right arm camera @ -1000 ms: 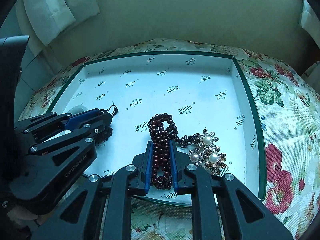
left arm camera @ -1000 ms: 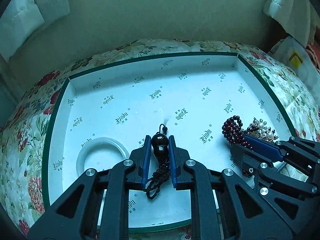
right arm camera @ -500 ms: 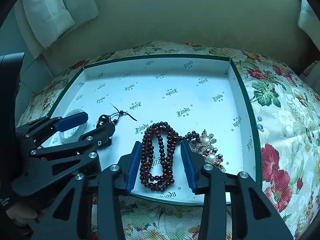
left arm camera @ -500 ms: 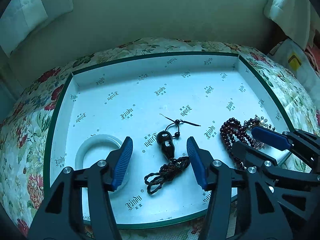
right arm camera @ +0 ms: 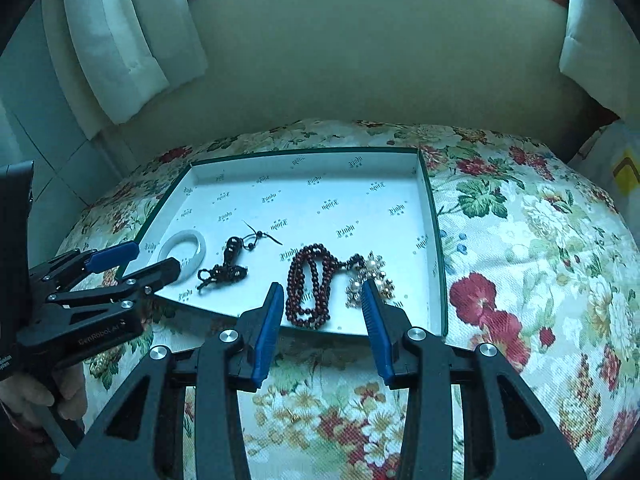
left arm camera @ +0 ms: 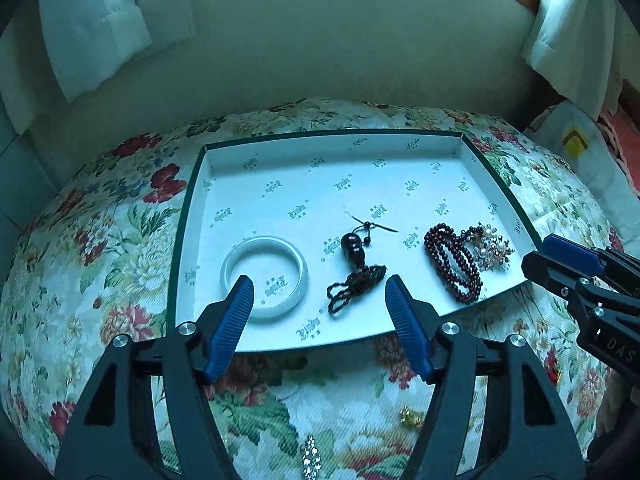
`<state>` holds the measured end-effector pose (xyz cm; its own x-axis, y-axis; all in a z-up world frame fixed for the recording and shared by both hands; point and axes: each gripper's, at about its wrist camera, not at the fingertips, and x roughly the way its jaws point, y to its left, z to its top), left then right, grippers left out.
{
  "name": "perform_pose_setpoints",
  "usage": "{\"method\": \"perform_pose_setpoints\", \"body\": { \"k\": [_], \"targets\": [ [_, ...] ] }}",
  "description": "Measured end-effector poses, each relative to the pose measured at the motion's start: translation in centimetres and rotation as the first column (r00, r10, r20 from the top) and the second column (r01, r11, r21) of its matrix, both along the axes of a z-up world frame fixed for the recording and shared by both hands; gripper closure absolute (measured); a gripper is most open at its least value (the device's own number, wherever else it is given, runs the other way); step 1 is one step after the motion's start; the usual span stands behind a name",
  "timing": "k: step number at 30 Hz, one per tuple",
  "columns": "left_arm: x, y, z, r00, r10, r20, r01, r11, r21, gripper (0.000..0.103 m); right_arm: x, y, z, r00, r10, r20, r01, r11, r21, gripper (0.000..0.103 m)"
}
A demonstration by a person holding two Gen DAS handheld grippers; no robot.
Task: Organize jewelry
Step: 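Move the right gripper to the red tassel charm and close on it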
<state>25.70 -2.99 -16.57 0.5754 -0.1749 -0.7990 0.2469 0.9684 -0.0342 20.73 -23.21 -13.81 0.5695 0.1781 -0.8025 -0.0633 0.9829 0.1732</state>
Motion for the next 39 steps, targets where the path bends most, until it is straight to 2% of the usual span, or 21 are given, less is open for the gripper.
{"method": "perform_pose_setpoints", "body": {
  "k": [14,20,33,39],
  "targets": [
    [-8.0,4.9,-1.2,0.996,0.072,-0.050,-0.072,0.997,0.004,0.035,-8.1,-2.2,-2.4,0.989,-0.078,-0.122,0.076,0.997,-0.025,0.062],
    [-10.0,6.1,-2.2,0.992,0.093,-0.085,-0.093,0.996,0.005,0.035,-10.1,-2.7,-3.4,0.981,-0.105,-0.161,0.101,0.994,-0.033,0.062],
    [-11.0,6.3,-2.6,0.991,0.098,-0.094,-0.098,0.995,0.008,0.035,-10.1,-2.6,-4.5,0.970,-0.132,-0.203,0.126,0.991,-0.043,0.062],
    [-11.0,6.0,-3.0,0.990,0.092,-0.107,-0.092,0.996,0.010,0.035,-9.8,-2.2,-4.6,0.972,-0.127,-0.197,0.119,0.992,-0.049,0.062]
  ]
}}
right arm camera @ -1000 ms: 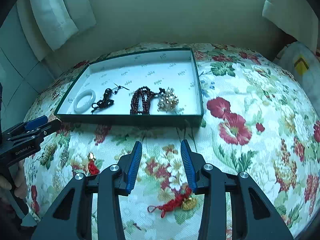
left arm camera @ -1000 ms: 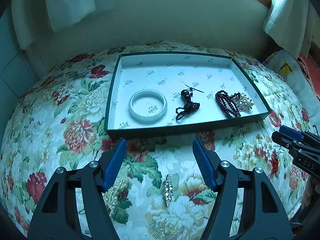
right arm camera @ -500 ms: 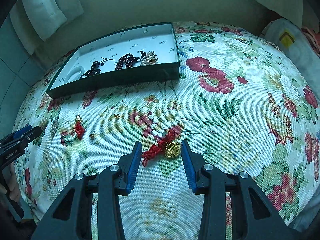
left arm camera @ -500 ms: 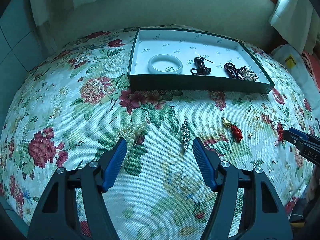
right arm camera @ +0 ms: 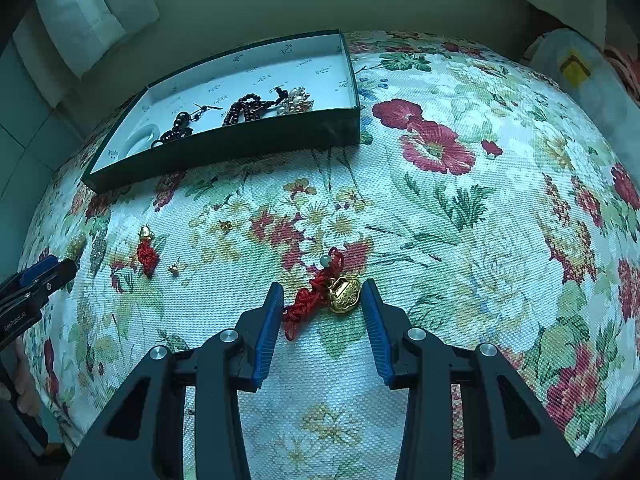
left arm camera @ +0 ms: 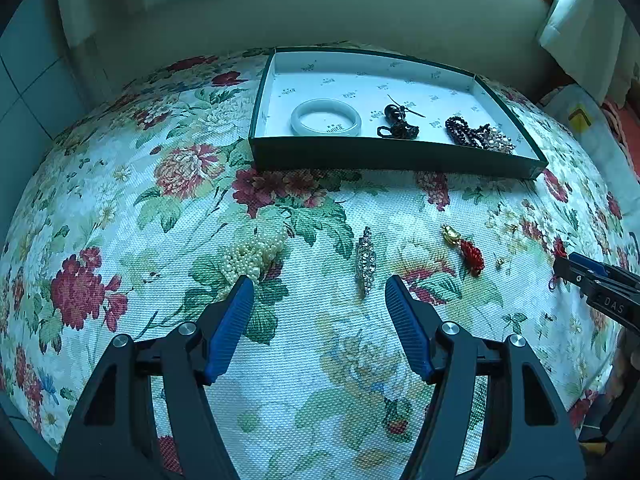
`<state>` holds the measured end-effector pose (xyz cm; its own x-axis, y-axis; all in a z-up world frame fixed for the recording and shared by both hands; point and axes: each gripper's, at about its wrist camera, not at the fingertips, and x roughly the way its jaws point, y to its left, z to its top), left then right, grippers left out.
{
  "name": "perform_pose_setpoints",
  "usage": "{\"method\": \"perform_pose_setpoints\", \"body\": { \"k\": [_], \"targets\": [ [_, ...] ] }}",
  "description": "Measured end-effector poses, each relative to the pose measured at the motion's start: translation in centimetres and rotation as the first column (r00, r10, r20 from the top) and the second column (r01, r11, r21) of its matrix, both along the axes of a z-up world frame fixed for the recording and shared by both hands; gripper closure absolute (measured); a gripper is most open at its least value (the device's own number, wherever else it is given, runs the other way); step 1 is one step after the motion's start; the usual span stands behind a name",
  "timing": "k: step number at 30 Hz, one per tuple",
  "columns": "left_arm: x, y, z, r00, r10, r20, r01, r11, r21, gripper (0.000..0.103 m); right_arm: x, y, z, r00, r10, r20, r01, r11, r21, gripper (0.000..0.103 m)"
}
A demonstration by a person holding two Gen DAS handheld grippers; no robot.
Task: Organize jewelry
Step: 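Move the right gripper to the red tassel charm and close on it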
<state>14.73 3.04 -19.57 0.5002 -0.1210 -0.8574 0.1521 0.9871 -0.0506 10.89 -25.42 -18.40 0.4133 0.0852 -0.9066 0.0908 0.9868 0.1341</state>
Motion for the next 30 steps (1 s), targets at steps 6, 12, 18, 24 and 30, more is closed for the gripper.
{"method": "perform_pose_setpoints", "body": {
  "k": [6,12,18,24,30],
  "targets": [
    [0.0,0.0,-0.1,1.000,0.002,-0.002,-0.002,1.000,0.001,0.035,0.4,0.3,0.0,1.000,0.008,0.012,-0.008,1.000,-0.006,0.062],
    [0.1,0.1,-0.1,1.000,0.002,-0.002,-0.002,1.000,0.001,0.035,0.4,0.2,0.0,1.000,0.009,0.016,-0.009,1.000,-0.016,0.075],
    [0.0,0.3,-0.2,1.000,0.006,-0.002,-0.006,1.000,0.001,0.035,0.4,0.3,-0.1,1.000,0.020,0.021,-0.020,1.000,-0.014,0.079],
    [-0.1,0.5,0.0,1.000,0.011,-0.001,-0.011,1.000,0.001,0.035,0.3,0.8,0.0,0.999,0.034,0.028,-0.034,0.999,-0.007,0.080],
    [0.0,1.2,0.1,1.000,0.022,-0.002,-0.022,1.000,-0.003,0.035,0.6,1.1,0.2,0.998,0.044,0.037,-0.044,0.999,-0.006,0.080]
  ]
}}
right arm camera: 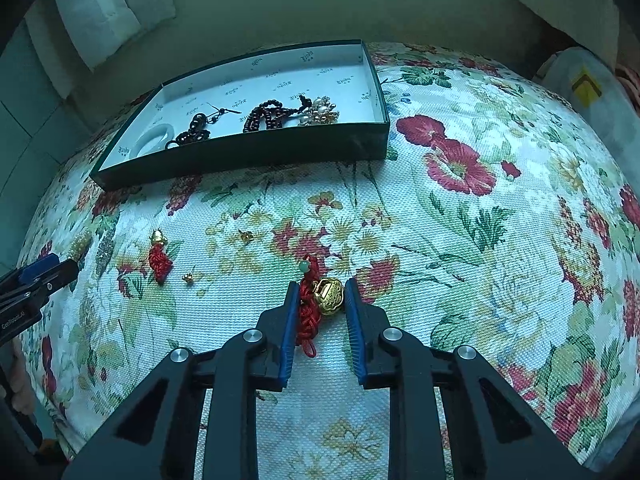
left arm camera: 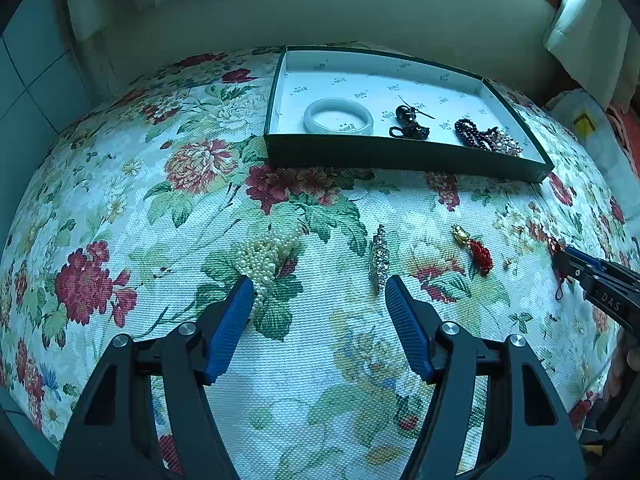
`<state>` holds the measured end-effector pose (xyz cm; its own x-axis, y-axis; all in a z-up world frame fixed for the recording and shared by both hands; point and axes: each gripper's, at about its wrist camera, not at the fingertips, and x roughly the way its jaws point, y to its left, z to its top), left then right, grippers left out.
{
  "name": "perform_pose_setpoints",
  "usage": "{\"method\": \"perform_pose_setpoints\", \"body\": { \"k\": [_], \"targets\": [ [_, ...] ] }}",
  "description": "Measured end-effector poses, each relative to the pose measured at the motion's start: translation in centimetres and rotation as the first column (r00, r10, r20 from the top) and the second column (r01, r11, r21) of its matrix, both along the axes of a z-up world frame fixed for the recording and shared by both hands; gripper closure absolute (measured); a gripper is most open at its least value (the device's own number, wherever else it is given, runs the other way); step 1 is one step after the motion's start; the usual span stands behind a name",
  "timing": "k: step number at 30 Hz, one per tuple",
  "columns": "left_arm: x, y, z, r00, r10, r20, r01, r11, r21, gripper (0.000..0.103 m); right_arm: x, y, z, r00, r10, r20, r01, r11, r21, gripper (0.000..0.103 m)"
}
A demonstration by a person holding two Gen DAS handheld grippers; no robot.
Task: Organize jewelry
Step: 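Move the right gripper to the red tassel charm and close on it, then grasp the white pearl cluster clip with the left gripper while the right gripper lifts the charm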
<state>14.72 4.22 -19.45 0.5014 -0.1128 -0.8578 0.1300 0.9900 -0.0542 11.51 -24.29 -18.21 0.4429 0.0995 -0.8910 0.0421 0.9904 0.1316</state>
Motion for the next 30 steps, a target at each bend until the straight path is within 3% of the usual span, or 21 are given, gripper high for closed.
{"method": "perform_pose_setpoints", "body": {
  "k": [14,23,25,30],
  "targets": [
    [1.7,2.3,-0.8,0.999,0.053,-0.011,-0.053,0.998,0.015,0.036,0.6,0.8,-0.4,1.000,0.030,0.005,-0.030,0.999,0.022,0.080],
    [2.4,2.0,-2.1,1.000,0.001,-0.030,0.000,1.000,0.022,0.064,0.8,0.7,-0.5,1.000,0.030,0.007,-0.030,0.999,0.030,0.080],
    [2.5,1.9,-2.1,1.000,-0.009,-0.022,0.010,0.999,0.032,0.076,0.8,0.7,-0.5,1.000,0.030,0.008,-0.030,0.999,0.030,0.080],
    [2.5,2.3,-2.1,1.000,-0.014,-0.023,0.014,1.000,0.012,0.085,0.9,0.7,-0.5,1.000,0.030,0.008,-0.031,0.999,0.030,0.080]
  ]
}}
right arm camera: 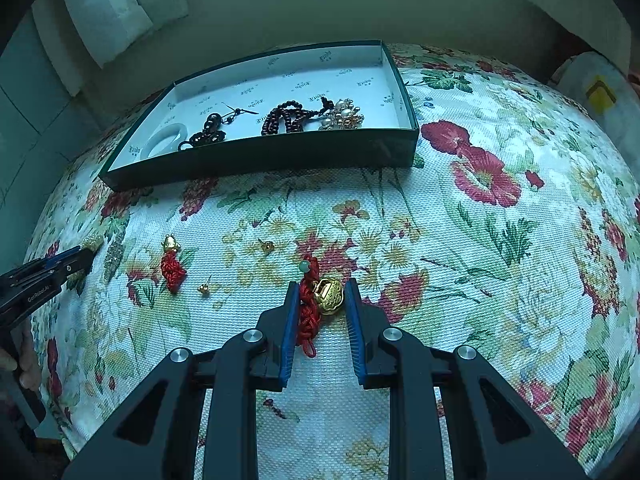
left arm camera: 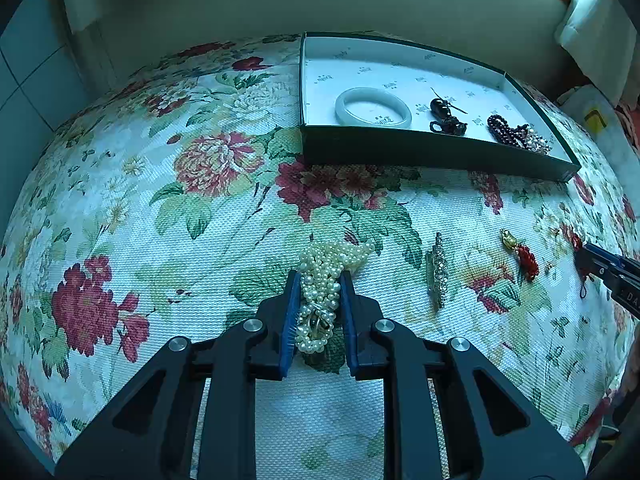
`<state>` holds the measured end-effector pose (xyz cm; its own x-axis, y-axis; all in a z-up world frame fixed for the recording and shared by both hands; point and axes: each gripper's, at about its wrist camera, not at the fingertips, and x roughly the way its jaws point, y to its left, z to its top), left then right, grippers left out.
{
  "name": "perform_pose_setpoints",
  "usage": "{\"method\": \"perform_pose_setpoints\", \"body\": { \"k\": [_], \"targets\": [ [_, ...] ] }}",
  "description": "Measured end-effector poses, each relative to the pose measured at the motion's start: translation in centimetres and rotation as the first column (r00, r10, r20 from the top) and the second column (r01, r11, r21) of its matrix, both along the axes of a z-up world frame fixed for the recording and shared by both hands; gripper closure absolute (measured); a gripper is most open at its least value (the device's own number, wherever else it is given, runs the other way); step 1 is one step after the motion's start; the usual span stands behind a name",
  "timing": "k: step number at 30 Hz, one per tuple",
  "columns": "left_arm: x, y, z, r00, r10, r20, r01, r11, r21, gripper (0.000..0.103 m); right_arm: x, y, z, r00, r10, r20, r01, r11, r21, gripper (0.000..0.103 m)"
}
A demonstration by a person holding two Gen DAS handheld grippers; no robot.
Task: Organize jewelry
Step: 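Grasp the white pearl cluster clip with the left gripper while the right gripper lifts the charm, then carry the pearl clip and tassel charm into the tray and open both grippers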
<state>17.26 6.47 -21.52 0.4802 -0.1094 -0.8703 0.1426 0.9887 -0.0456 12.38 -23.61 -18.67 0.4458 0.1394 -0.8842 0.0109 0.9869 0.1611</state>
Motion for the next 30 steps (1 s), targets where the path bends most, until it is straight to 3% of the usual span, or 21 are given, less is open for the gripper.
{"method": "perform_pose_setpoints", "body": {
  "k": [10,20,30],
  "targets": [
    [-0.6,-0.2,0.8,1.000,0.002,0.014,-0.002,1.000,-0.014,0.087,0.0,-0.1,0.0,1.000,-0.002,0.002,0.002,1.000,0.000,0.080],
    [-0.9,-0.9,3.5,0.998,-0.014,0.058,0.018,0.998,-0.059,0.087,0.0,-0.1,1.3,0.999,-0.007,0.032,0.006,1.000,0.004,0.080],
    [2.0,-2.8,6.6,0.989,-0.054,0.138,0.063,0.996,-0.062,0.087,2.2,-0.3,3.9,0.994,0.012,0.106,-0.012,1.000,0.002,0.080]
  ]
}}
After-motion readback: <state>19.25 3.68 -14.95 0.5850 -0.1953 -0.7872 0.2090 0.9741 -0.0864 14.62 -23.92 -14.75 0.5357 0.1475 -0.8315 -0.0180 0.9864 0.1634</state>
